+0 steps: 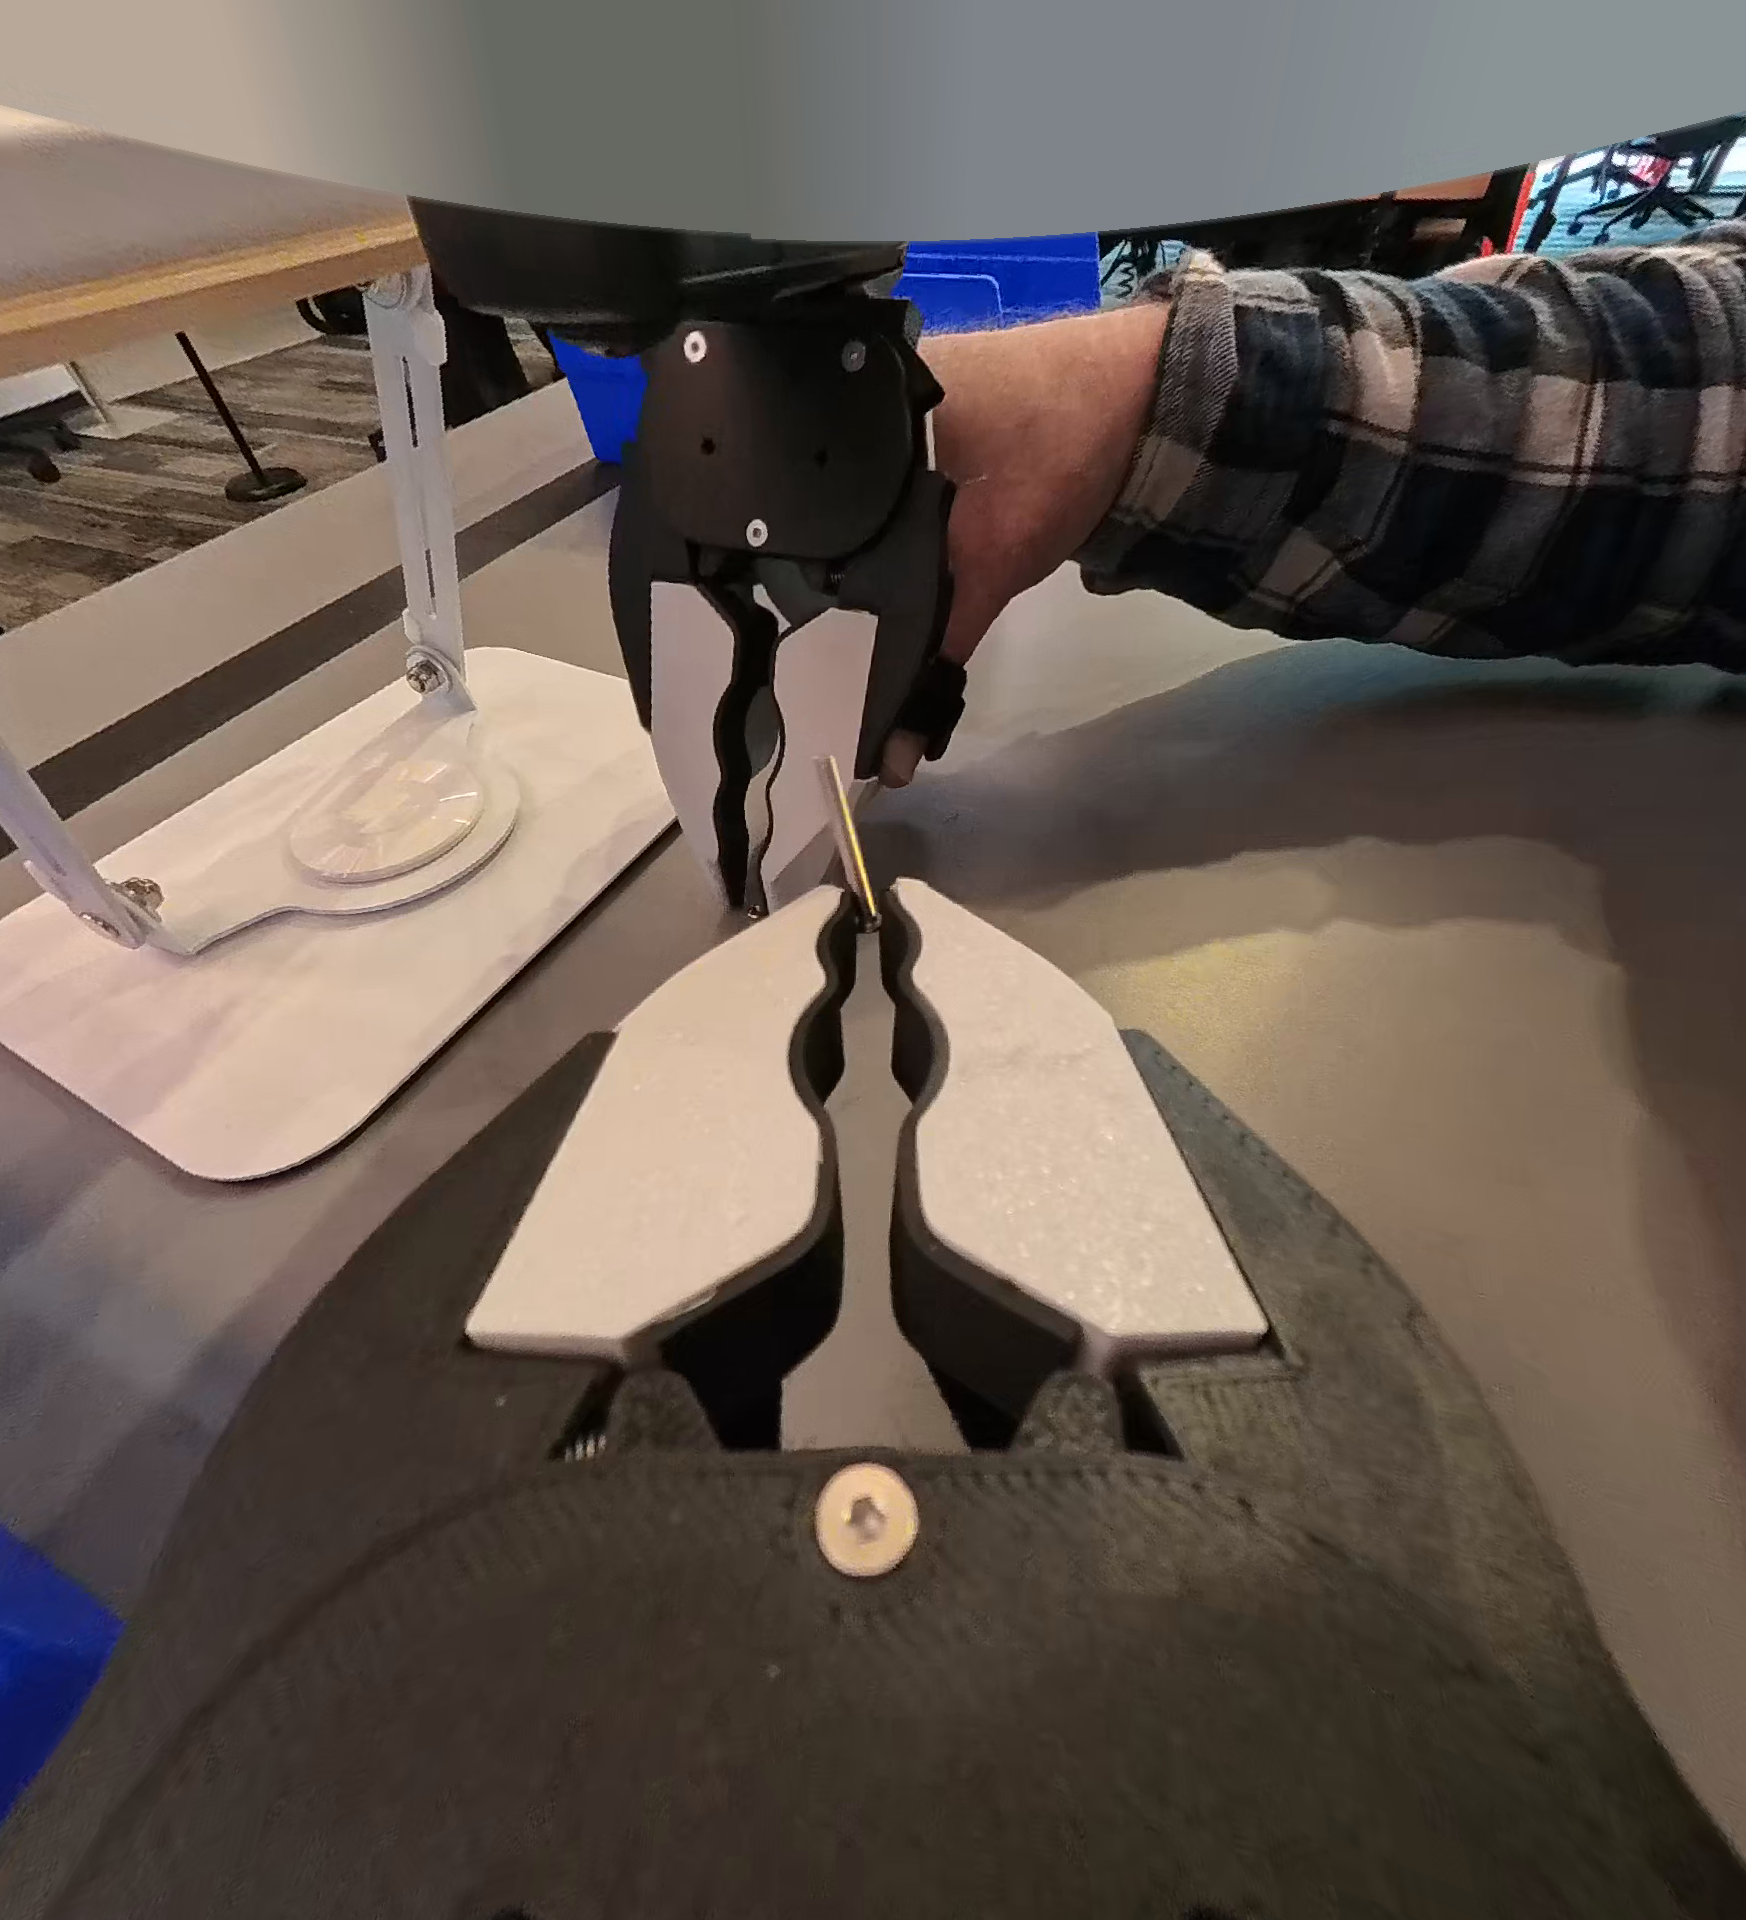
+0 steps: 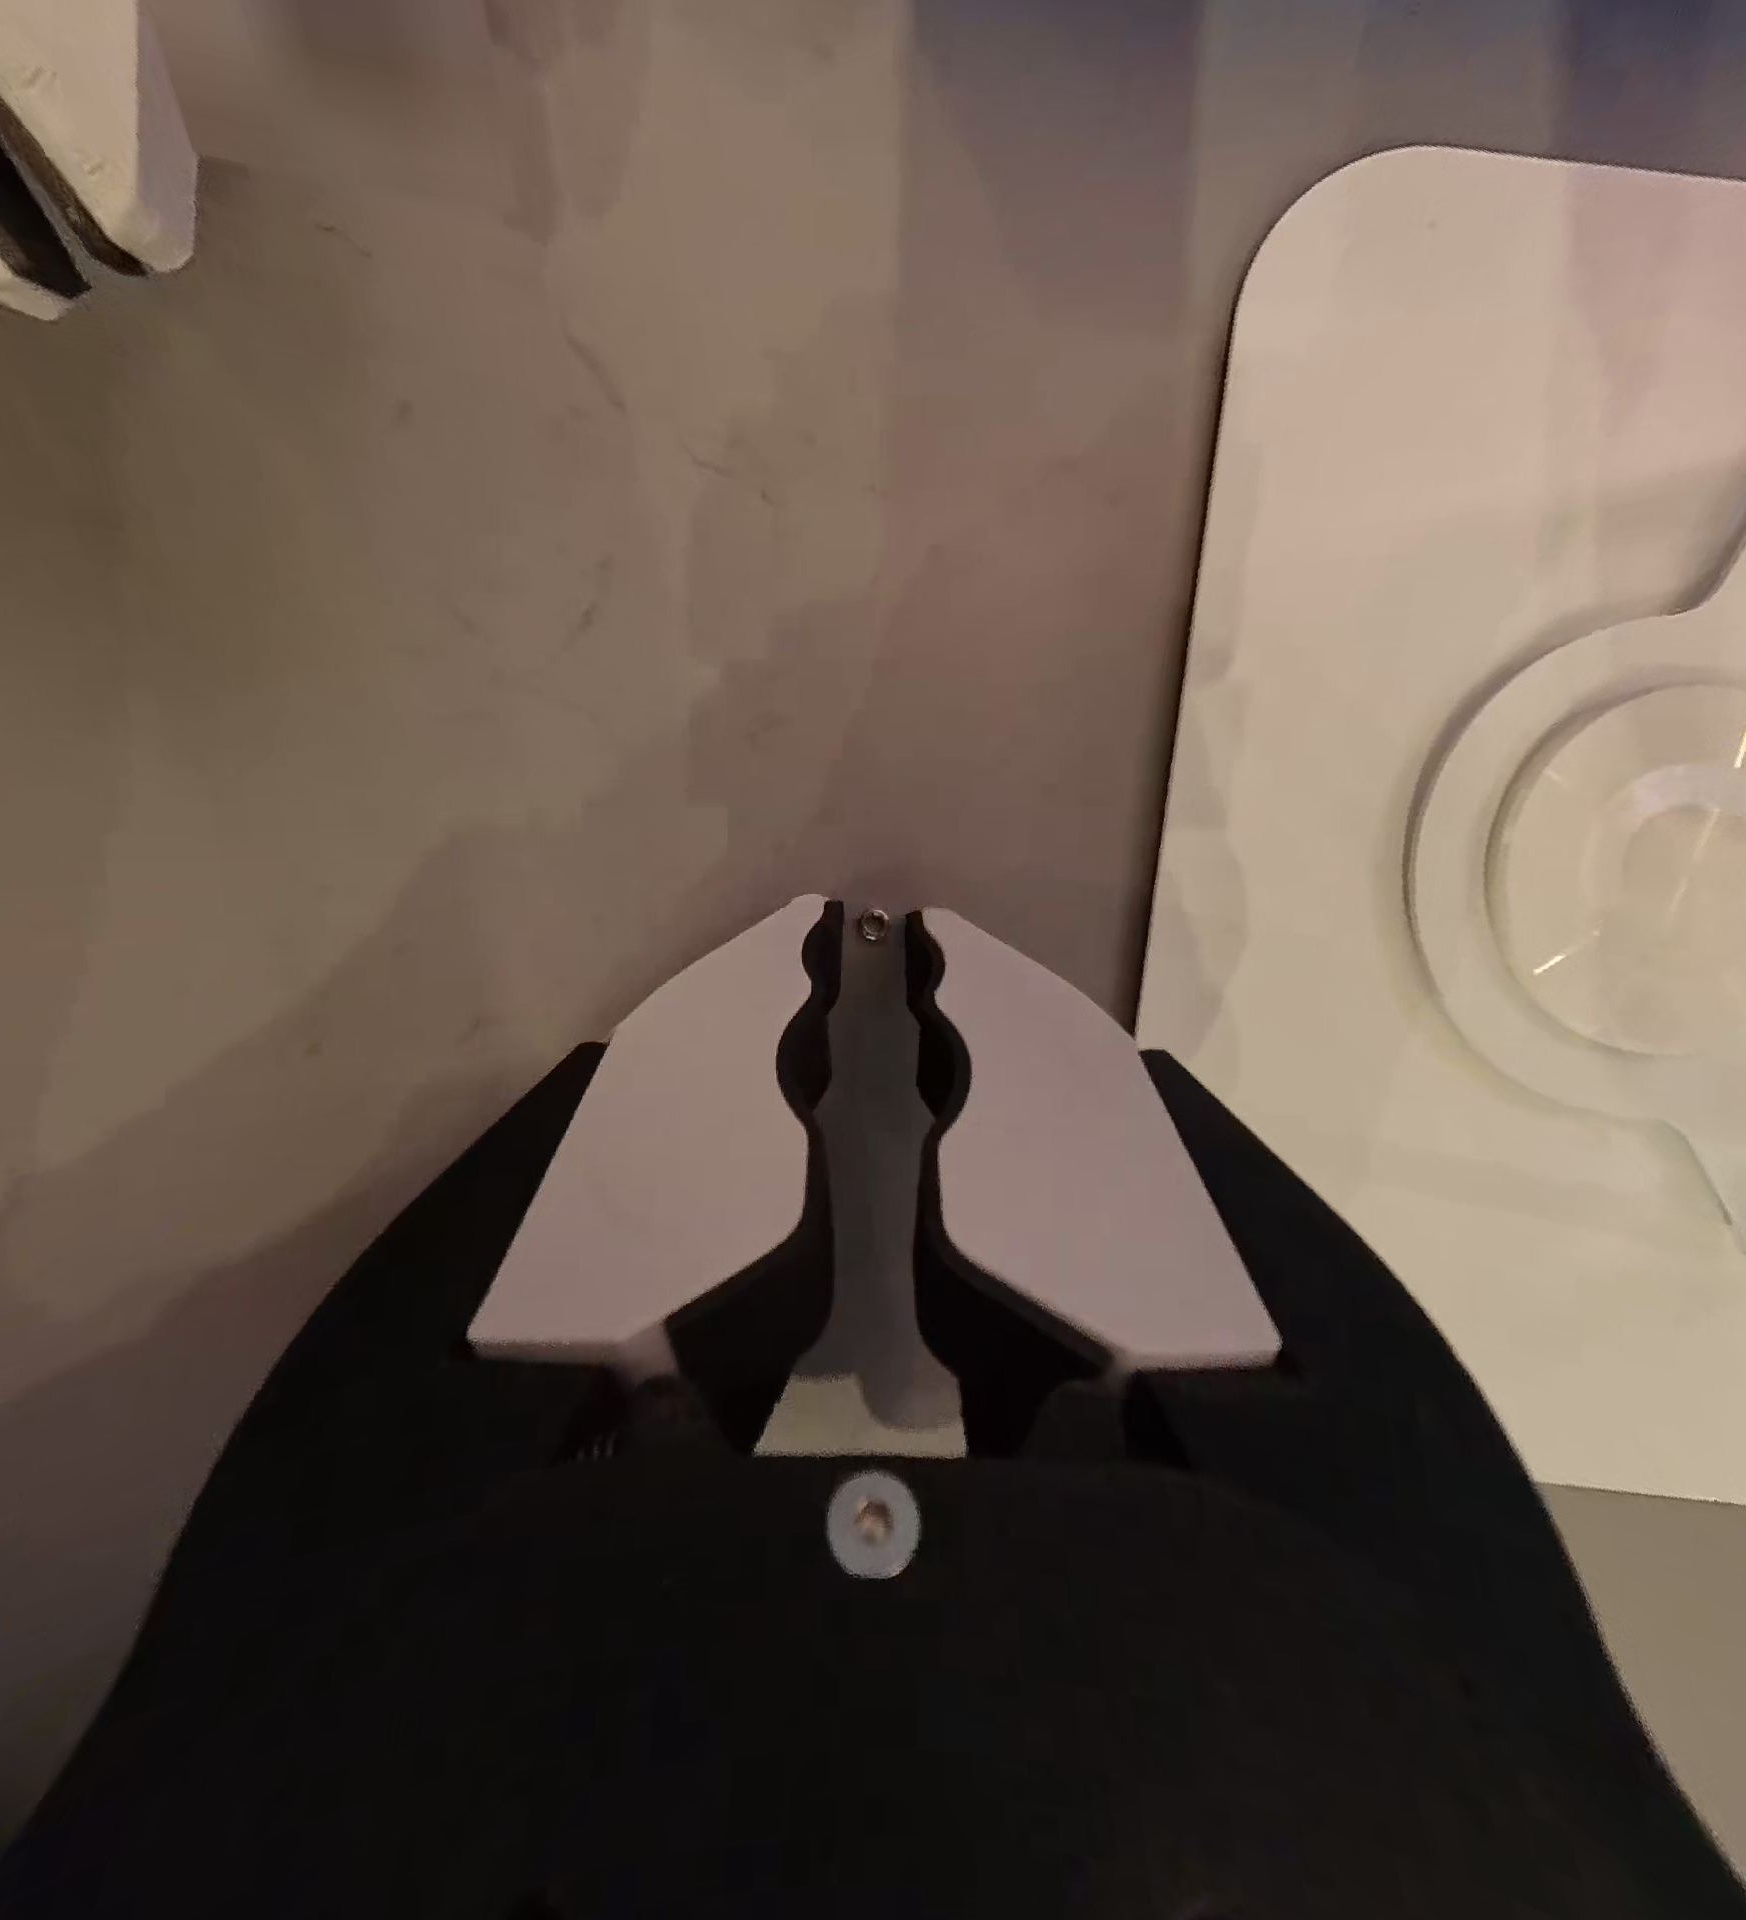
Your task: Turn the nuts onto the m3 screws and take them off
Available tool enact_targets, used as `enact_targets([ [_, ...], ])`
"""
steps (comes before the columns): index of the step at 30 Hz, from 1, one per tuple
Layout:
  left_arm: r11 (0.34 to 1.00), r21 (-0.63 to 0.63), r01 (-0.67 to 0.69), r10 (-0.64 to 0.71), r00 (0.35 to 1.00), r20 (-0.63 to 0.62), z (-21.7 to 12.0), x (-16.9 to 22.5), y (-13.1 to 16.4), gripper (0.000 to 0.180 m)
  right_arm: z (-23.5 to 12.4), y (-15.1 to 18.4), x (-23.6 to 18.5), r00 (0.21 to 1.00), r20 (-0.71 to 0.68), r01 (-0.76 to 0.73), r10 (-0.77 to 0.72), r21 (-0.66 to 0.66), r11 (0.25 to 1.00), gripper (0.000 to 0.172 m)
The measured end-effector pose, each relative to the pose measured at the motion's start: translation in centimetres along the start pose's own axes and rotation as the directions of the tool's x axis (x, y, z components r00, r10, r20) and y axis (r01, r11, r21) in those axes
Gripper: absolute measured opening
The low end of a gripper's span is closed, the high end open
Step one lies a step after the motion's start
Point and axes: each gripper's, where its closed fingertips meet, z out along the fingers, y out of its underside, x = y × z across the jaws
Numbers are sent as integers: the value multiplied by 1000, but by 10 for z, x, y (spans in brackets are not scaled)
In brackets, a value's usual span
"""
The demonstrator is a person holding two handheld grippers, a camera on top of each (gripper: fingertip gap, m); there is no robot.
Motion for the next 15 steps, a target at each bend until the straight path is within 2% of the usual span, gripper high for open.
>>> enact_targets([
  [5,1000,3,3,-3,1000,-3,0,0,0,3,0,0,0,999,24,31,-31,-12,999,11],
  [15,1000,6,5,-5,1000,-10,0,0,1,3,0,1,-3,984,40,176,-172,-126,976,5],
])
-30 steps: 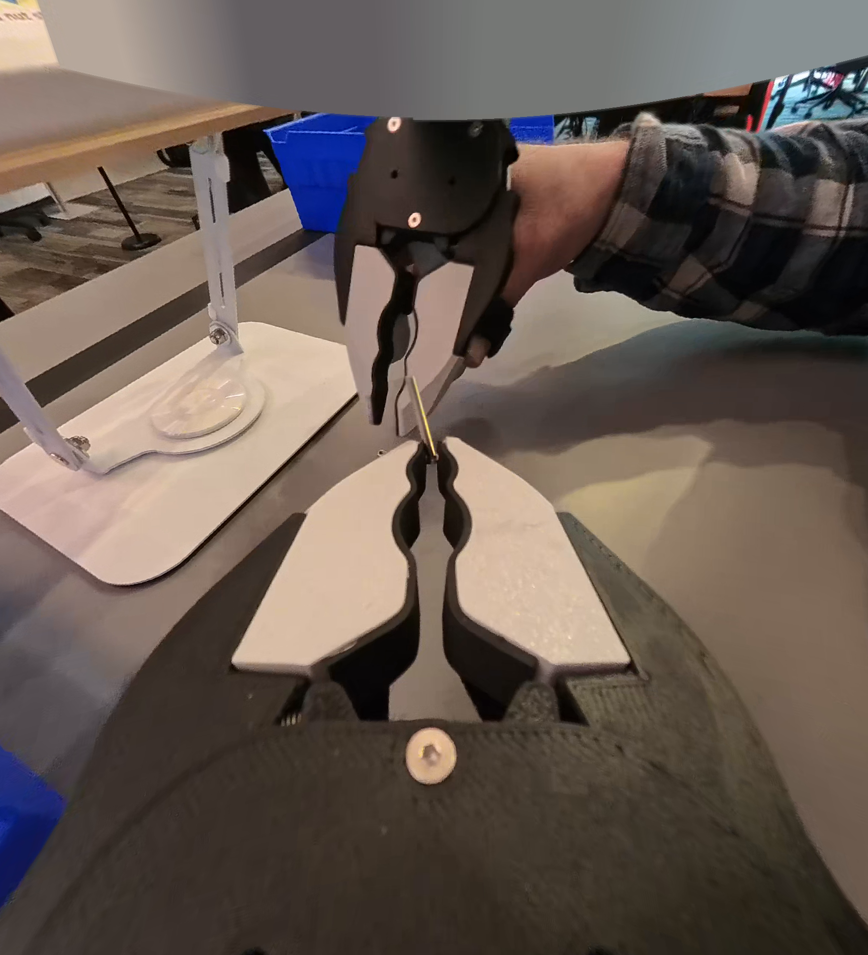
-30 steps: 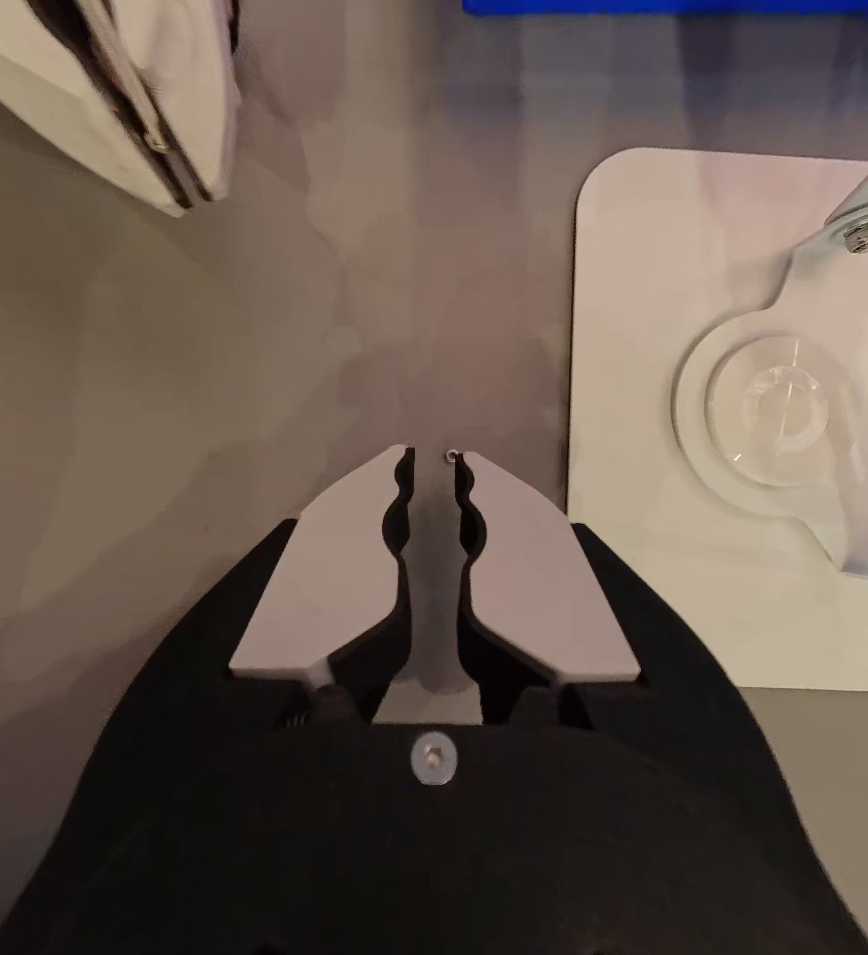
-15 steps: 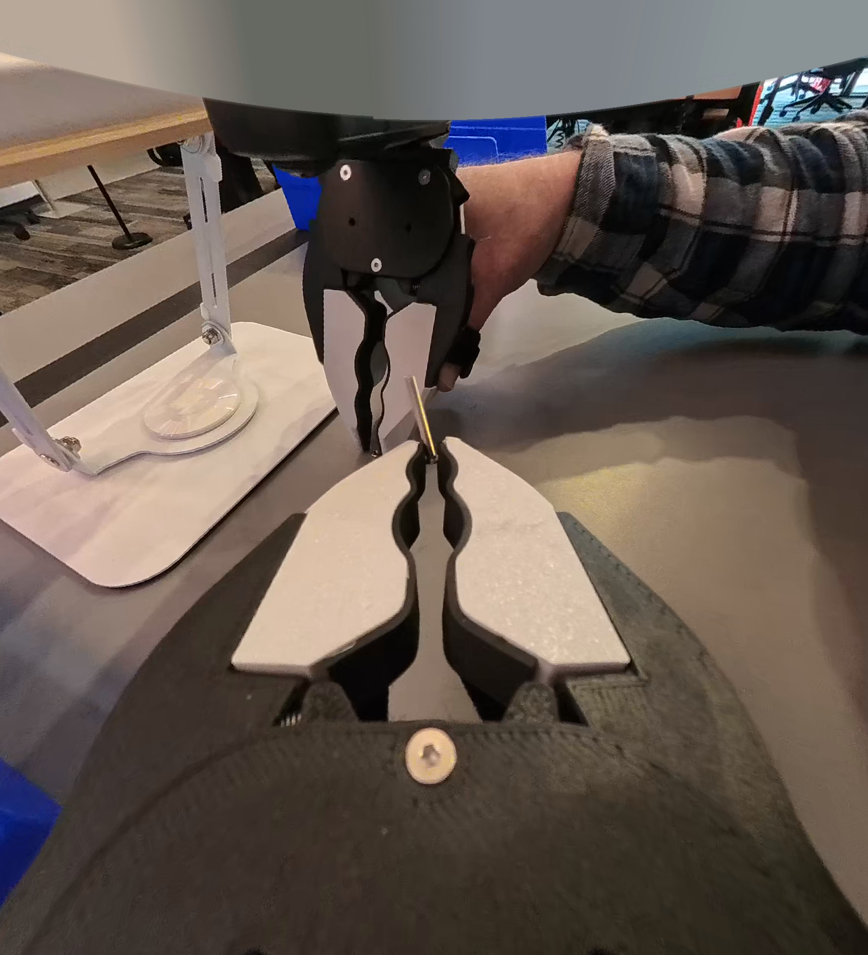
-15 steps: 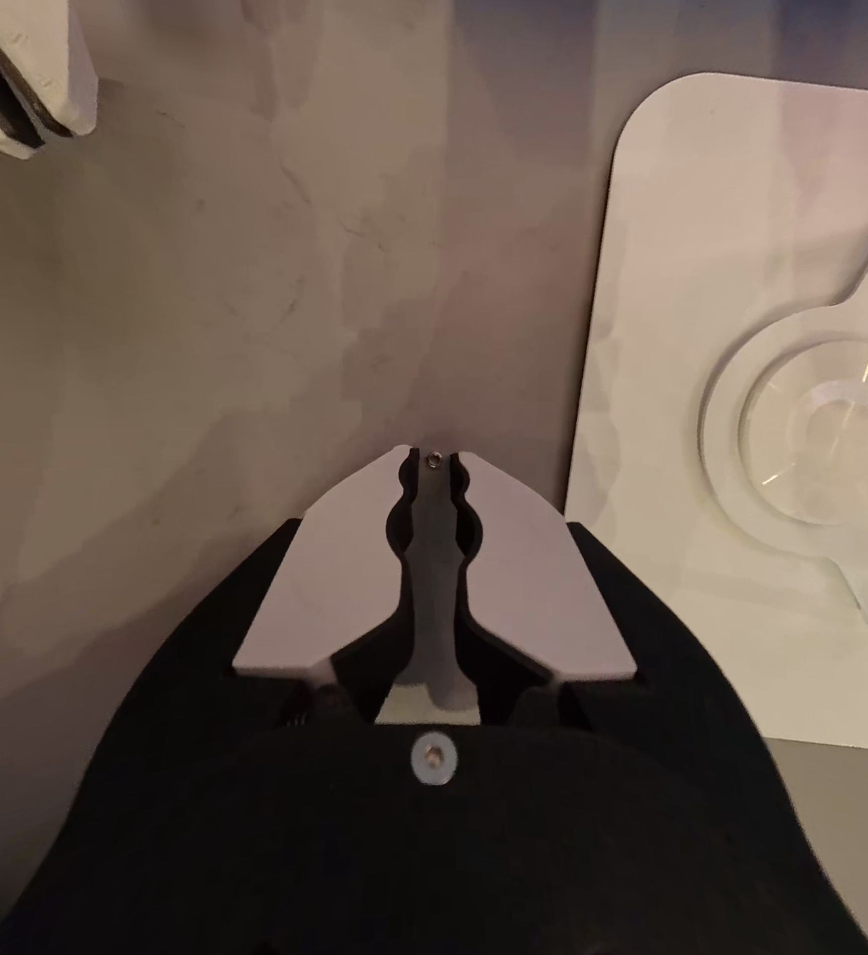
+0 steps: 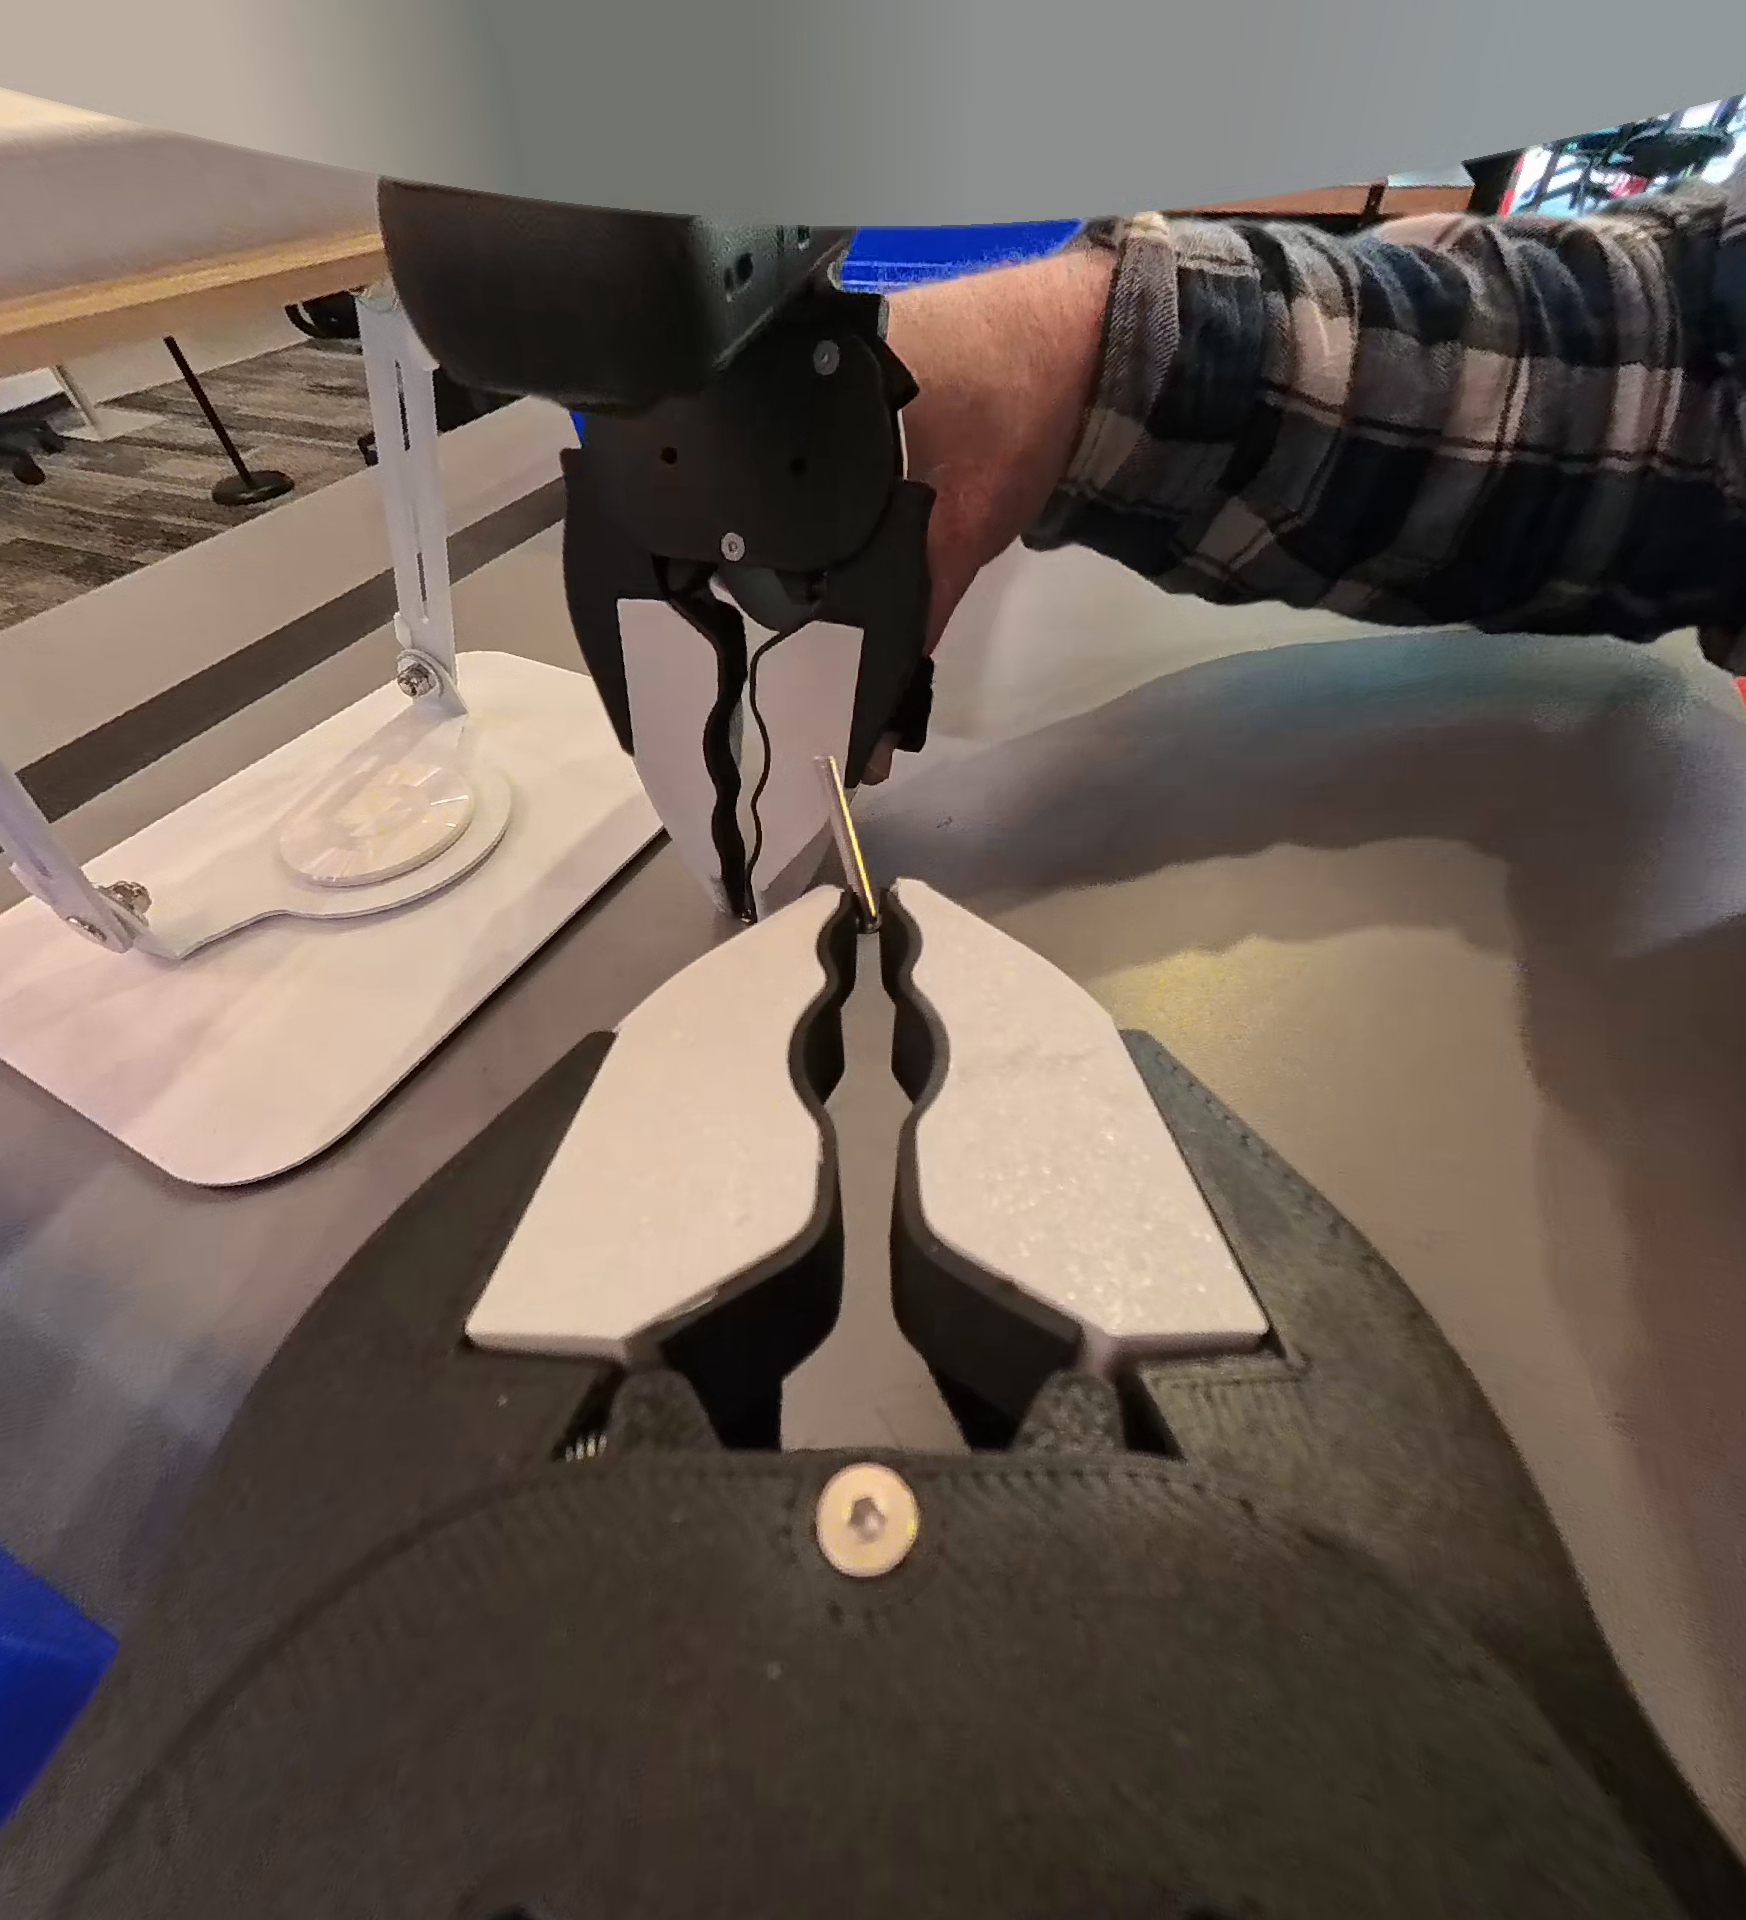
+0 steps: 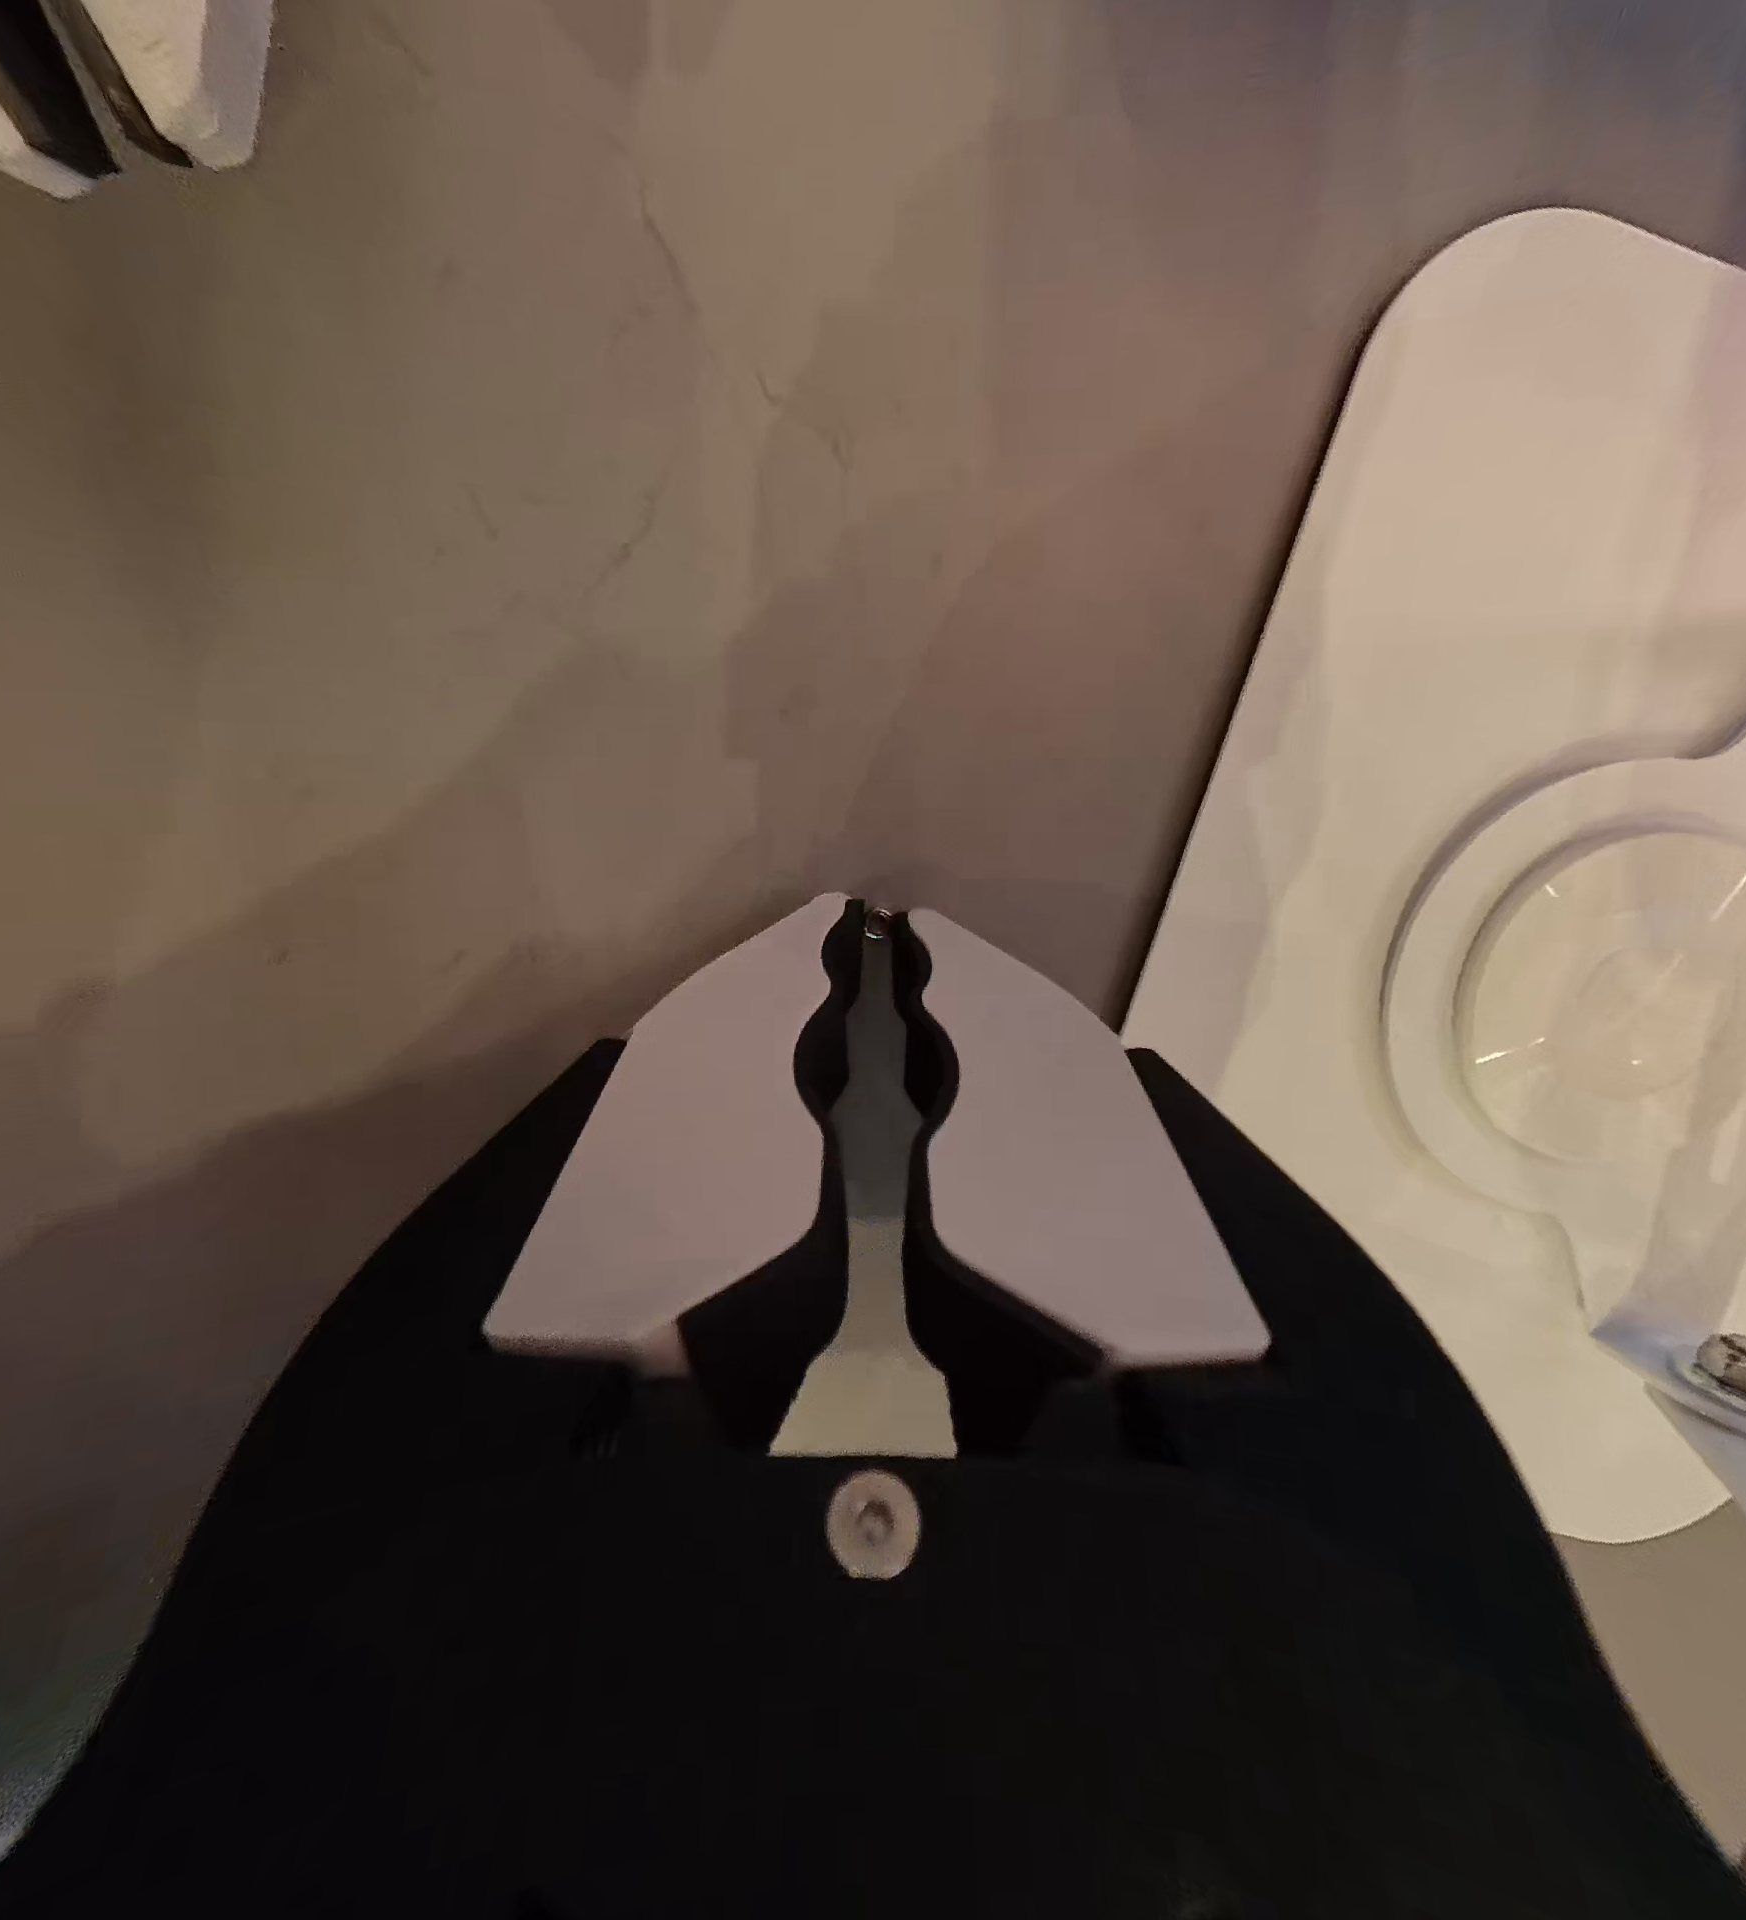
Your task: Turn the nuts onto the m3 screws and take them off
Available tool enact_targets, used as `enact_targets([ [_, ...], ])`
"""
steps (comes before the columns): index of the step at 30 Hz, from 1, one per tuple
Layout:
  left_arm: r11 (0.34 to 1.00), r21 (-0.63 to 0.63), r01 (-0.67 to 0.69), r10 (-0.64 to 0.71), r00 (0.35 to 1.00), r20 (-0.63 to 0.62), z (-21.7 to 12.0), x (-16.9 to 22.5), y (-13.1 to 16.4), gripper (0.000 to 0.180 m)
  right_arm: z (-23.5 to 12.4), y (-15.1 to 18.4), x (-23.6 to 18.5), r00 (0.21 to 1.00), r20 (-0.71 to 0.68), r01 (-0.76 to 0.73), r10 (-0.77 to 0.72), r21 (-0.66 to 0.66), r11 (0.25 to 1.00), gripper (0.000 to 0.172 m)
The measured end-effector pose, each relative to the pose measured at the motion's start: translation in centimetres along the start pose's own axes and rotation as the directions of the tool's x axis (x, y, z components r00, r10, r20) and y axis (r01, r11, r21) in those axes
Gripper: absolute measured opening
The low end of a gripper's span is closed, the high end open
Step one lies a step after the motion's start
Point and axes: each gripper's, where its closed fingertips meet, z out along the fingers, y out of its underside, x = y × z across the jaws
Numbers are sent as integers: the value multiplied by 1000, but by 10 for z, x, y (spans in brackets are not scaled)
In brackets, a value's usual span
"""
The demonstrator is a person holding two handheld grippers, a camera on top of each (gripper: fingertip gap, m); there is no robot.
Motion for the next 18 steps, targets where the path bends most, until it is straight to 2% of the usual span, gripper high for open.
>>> enact_targets([
  [5,1000,-2,-3,3,1000,0,0,0,1,3,0,0,0,1000,-8,14,-14,-7,1000,5],
  [9,1000,-8,-3,3,1000,-1,2,0,2,4,-6,-4,-4,1000,-5,-4,5,46,999,5],
  [14,1000,-28,-9,9,1000,-12,5,2,5,4,-39,-29,-15,1000,18,5,-9,181,983,5],
  [18,999,-44,-28,27,999,-22,8,6,7,4,-71,-59,-31,996,49,61,-79,294,954,5],
])
